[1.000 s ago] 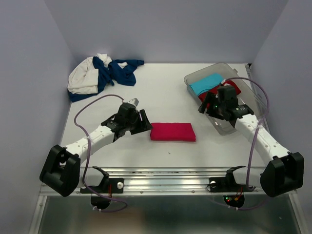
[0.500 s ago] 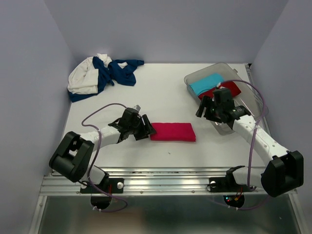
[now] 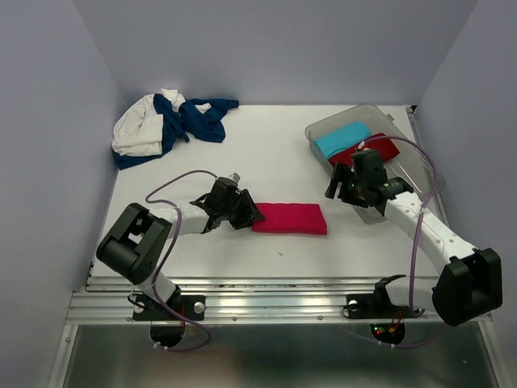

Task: Roll the t-shirts
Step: Pick up the T-shirt from the center of the board.

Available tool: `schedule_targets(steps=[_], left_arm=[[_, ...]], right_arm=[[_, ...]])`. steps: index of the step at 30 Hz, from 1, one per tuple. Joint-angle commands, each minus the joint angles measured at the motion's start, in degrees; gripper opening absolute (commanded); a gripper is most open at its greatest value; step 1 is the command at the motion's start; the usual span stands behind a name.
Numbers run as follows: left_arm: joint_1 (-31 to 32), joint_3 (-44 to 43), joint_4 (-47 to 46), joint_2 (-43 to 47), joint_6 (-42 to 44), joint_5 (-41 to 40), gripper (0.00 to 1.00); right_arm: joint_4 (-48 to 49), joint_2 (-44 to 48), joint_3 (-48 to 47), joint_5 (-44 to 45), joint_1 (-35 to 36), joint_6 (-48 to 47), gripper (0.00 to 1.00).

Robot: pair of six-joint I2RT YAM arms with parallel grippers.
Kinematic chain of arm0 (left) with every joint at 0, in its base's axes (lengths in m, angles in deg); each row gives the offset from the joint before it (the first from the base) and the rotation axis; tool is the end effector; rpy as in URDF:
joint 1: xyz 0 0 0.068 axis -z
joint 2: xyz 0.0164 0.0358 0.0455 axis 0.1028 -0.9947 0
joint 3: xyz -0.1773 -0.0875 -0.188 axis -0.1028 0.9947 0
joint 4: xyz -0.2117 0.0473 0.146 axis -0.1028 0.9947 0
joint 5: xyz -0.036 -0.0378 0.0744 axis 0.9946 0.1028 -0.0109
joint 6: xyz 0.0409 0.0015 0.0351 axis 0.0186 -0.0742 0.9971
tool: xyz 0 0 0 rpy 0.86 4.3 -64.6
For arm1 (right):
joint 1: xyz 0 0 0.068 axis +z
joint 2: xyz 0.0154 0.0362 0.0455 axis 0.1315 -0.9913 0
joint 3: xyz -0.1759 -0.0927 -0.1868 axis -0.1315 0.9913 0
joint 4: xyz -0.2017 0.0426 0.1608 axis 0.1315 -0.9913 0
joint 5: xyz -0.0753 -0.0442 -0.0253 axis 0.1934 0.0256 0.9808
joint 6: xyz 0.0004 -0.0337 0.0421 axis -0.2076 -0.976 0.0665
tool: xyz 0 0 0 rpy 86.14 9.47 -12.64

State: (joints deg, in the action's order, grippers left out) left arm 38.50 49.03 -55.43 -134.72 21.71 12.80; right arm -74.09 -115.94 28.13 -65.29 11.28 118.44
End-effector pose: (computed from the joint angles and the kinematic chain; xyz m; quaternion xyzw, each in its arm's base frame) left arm 0.2442 -0.1686 0.1505 -0.0621 0.8924 -0.3798 0.2354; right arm 0.2438 0.0800 0.2637 0.1018 0.9317 0.1062 0.3321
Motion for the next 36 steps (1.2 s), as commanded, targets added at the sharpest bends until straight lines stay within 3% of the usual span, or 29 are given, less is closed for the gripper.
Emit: schedule_targets(steps=[1, 2, 3, 4, 5, 10, 18, 25, 36], left_arm=[[0.97, -0.38, 0.84, -3.84, 0.28, -0.01, 0.40], [0.97, -0.38, 0.49, -3.85, 0.11, 0.25, 0.33], [0.97, -0.29, 0.31, -3.85, 0.10, 0.43, 0.14], [0.97, -0.47, 0.31, -3.93, 0.10, 0.61, 0.02], [0.97, -0.73, 0.48, -3.93, 0.37, 0.78, 0.00], [0.71, -3.71, 7.75, -2.62, 5.28, -2.72, 0.00], [-1.13, -6.09, 21.65, 4.67, 19.77, -10.55, 0.00], [-2.01, -5.13, 23.60, 7.93, 20.06, -11.26, 0.00], [-2.36, -5.04, 23.78, 8.11, 20.06, -11.35, 0.00]], right_arm=[[0.61, 0.40, 0.47, 1.00, 0.33, -0.45, 0.80], [0.61, 0.49, 0.56, 1.09, 0.33, -0.45, 0.80], [0.52, 0.58, 0.65, 1.09, 0.33, -0.36, 0.80], [0.44, 0.49, 0.65, 1.09, 0.33, -0.45, 0.80], [0.26, 0.49, 0.56, 1.09, 0.33, -0.45, 0.80], [-0.44, 0.32, -0.05, 0.56, 0.86, -1.15, 0.80], [0.43, -2.40, -1.72, 0.30, 8.14, 0.86, 0.80], [3.24, -7.33, -1.55, 0.30, 16.23, 6.47, 0.85], [12.74, -4.34, 9.44, -4.27, 19.22, 22.57, 0.92]])
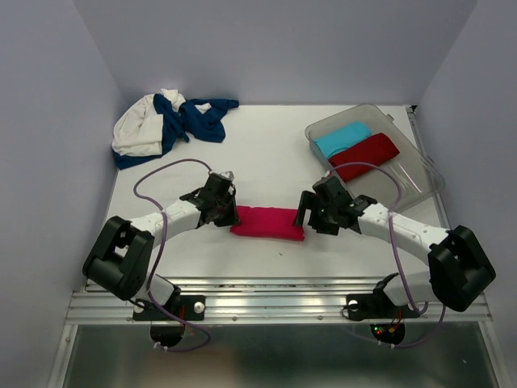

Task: Roll the t-shirts
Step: Pick up the T-shirt from the center of the board.

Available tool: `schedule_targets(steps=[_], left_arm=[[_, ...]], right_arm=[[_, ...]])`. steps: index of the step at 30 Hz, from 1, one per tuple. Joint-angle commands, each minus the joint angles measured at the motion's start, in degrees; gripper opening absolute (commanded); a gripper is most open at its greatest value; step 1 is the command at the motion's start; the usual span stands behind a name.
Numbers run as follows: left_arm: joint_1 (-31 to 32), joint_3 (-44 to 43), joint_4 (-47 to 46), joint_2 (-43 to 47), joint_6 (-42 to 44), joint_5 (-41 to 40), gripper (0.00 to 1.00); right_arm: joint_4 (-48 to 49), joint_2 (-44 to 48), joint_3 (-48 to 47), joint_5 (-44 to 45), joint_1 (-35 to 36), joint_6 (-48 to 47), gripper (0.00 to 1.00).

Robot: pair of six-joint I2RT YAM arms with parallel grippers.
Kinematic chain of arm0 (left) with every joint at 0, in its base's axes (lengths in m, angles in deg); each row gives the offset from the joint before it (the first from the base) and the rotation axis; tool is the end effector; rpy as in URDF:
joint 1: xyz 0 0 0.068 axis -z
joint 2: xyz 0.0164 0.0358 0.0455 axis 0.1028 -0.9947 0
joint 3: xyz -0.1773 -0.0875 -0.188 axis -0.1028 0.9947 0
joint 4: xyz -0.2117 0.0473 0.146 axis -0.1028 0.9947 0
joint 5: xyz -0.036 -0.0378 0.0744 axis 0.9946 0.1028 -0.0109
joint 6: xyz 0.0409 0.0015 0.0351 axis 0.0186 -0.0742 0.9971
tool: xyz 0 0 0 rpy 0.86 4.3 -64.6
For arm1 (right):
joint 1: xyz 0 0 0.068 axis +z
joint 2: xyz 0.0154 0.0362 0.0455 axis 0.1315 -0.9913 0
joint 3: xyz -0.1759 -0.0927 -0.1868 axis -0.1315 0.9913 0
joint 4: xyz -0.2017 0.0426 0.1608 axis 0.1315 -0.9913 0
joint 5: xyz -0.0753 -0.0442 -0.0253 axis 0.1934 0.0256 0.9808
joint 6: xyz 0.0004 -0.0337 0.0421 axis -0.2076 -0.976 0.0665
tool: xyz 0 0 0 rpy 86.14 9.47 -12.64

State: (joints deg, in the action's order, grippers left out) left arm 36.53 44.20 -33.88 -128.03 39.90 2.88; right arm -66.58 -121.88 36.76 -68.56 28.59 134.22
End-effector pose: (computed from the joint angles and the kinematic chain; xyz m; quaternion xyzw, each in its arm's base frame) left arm 0.2399 -0.1472 0.1760 0.0222 0.9347 -0.2289 0.2709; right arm 0.2105 0.1526 0.2003 0.0804 0.9541 0.1785 0.2268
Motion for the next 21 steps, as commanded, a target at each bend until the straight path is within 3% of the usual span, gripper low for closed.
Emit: schedule_targets(steps=[1, 9, 21], left_arm=[[-0.31, -0.29, 2.23, 1.42, 1.96, -1.42, 0.00], [-0.31, 0.06, 2.05, 1.60, 1.87, -0.98, 0.00], [-0.31, -0.03, 1.96, 1.24, 1.87, -0.81, 0.00]], right_arm=[[5.22, 1.43, 1.07, -0.90, 1.92, 8.71, 0.92], [8.91, 2.22, 5.90, -2.66, 2.44, 20.58, 0.91], [14.62, 0.02, 8.01, -2.66, 2.44, 26.05, 0.89]])
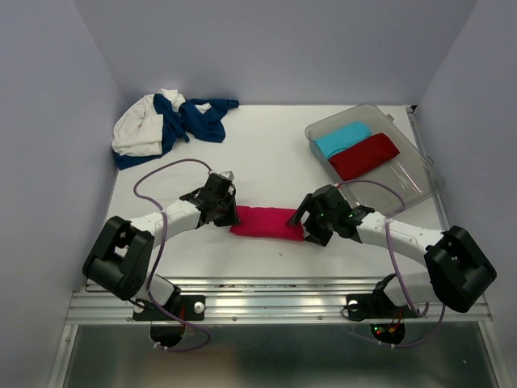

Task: Roll the t-shirts
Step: Pick up the T-shirt from the center of the board.

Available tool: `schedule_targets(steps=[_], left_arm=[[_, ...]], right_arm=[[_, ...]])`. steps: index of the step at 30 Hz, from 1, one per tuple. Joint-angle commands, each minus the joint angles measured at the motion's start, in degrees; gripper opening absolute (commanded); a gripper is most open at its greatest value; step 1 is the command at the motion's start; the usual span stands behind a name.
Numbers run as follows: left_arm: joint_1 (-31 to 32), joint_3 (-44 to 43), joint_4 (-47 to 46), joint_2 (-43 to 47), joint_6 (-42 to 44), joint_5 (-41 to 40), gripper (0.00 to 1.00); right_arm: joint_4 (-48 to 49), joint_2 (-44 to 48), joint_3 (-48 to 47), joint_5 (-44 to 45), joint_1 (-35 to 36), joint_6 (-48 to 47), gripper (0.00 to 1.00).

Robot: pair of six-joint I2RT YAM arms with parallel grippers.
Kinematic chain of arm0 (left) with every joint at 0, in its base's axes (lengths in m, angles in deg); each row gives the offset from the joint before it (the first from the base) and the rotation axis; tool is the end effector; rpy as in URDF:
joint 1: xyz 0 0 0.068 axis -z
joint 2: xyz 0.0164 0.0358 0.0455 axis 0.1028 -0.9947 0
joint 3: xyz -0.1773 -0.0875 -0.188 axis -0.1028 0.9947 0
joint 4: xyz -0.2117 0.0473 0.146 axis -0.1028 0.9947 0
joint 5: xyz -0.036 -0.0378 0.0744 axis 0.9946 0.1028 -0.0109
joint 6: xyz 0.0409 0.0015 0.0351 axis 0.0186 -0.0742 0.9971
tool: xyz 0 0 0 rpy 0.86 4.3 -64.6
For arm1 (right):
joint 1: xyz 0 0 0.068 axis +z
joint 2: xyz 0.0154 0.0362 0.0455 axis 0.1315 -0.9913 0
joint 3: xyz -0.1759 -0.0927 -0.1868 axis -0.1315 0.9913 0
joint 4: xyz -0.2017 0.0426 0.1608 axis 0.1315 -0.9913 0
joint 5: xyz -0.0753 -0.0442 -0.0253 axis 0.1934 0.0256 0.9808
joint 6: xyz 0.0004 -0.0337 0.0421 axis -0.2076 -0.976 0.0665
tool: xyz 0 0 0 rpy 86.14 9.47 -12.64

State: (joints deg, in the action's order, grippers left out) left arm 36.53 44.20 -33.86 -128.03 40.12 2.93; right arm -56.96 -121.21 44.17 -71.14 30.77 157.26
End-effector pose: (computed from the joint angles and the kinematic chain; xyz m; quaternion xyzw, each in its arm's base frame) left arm 0.2399 -0.1473 0.1760 0.0242 0.9347 -0.2286 0.2710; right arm 0.1962 0.1559 0.1751 0.2433 0.9182 0.2558 0.1794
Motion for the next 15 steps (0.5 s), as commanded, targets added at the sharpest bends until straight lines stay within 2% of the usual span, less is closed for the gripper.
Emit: schedule_targets(steps=[1, 10, 13, 15], left_arm=[[-0.40, -0.03, 1.94, 1.24, 1.65, -0.85, 0.00], [-0.31, 0.06, 1.77, 1.24, 1.56, -0.68, 0.00], [-0.31, 0.14, 1.77, 1.33, 1.56, -0.76, 0.00], [-0.40, 0.23, 1.77, 1.42, 1.48, -0.76, 0.00]], right_arm=[[5.27, -1.26, 0.60, -0.08, 0.26, 3.36, 0.89], [7.29, -3.47, 1.31, 0.62, 0.26, 5.21, 0.86], [5.98, -3.47, 1.05, 0.80, 0.26, 4.95, 0.86], [3.87, -2.33, 0.96, 3.87, 0.79, 4.68, 0.87]])
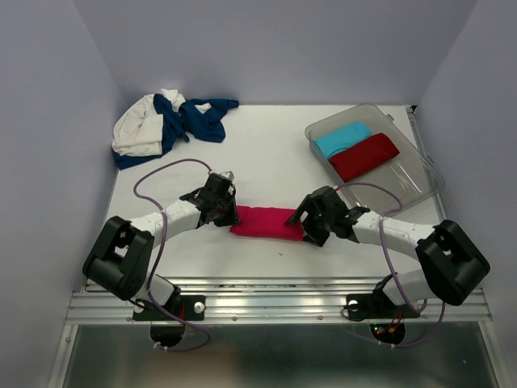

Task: Roll the t-shirts
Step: Pick up the T-shirt from the center of the board.

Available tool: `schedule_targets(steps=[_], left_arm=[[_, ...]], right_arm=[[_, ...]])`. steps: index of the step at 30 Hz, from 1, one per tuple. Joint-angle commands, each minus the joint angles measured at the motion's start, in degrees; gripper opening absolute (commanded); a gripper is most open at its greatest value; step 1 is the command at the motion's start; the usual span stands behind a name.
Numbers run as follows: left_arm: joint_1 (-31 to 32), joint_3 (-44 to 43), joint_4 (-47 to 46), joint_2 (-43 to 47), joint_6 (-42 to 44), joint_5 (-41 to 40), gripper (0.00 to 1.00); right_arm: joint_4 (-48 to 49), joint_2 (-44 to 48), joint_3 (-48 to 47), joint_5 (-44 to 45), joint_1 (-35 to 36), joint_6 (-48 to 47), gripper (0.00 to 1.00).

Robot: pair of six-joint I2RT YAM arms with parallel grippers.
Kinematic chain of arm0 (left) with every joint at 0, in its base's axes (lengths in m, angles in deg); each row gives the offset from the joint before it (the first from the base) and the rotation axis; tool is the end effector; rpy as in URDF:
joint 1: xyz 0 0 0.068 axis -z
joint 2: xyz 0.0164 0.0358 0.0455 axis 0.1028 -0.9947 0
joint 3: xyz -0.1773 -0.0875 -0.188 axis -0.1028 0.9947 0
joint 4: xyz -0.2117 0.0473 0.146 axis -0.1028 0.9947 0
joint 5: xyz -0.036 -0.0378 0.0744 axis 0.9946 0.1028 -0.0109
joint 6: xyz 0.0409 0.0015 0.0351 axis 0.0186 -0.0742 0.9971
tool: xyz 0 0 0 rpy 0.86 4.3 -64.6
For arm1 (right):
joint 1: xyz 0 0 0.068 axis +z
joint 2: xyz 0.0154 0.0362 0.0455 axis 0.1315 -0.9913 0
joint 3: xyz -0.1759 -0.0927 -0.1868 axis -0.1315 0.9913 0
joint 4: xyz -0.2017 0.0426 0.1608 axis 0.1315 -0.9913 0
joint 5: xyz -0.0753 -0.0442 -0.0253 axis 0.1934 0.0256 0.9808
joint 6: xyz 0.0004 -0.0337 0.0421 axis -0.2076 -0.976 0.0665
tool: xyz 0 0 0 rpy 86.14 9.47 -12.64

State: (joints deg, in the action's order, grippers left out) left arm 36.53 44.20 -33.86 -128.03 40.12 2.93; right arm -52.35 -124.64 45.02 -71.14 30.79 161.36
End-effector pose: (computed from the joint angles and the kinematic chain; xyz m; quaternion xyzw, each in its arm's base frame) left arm 0.2399 -0.1473 0.1760 0.0242 0.9347 -0.2286 0.2710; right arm 0.2019 0.1606 0.1621 0.2756 0.9081 0.2643 0.1716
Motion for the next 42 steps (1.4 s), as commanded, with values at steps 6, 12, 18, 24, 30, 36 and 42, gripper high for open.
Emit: schedule_targets(steps=[6, 12, 18, 24, 30, 36, 42], left_arm=[[-0.31, 0.23, 1.50, 1.24, 1.48, -0.68, 0.00], [-0.31, 0.23, 1.41, 1.07, 1.56, -0.50, 0.00], [-0.31, 0.41, 1.59, 1.42, 1.48, -0.50, 0.00], [-0.31, 0.50, 1.77, 1.60, 1.39, -0.50, 0.00], [-0.31, 0.49, 1.77, 1.60, 1.39, -0.32, 0.00], [-0.31, 0.58, 1.59, 1.60, 1.39, -0.24, 0.00], [-0.31, 0.32, 1.94, 2.56, 1.39, 0.12, 0.00]], right_arm=[[-3.38, 4.27, 2.38, 5.81, 1.29, 1.01, 0.90], [1.08, 3.22, 4.67, 3.00, 1.29, 2.77, 0.91], [4.88, -0.03, 3.89, 2.81, 1.82, 3.47, 0.86], [4.88, -1.53, 2.48, 6.76, 1.82, 3.29, 0.70], [4.44, -3.20, 1.07, 9.05, 1.82, 2.86, 0.49], [3.74, -5.57, -1.56, 12.22, 1.82, -0.03, 0.11], [2.60, -5.67, -5.60, 14.68, 1.82, -5.92, 0.01]])
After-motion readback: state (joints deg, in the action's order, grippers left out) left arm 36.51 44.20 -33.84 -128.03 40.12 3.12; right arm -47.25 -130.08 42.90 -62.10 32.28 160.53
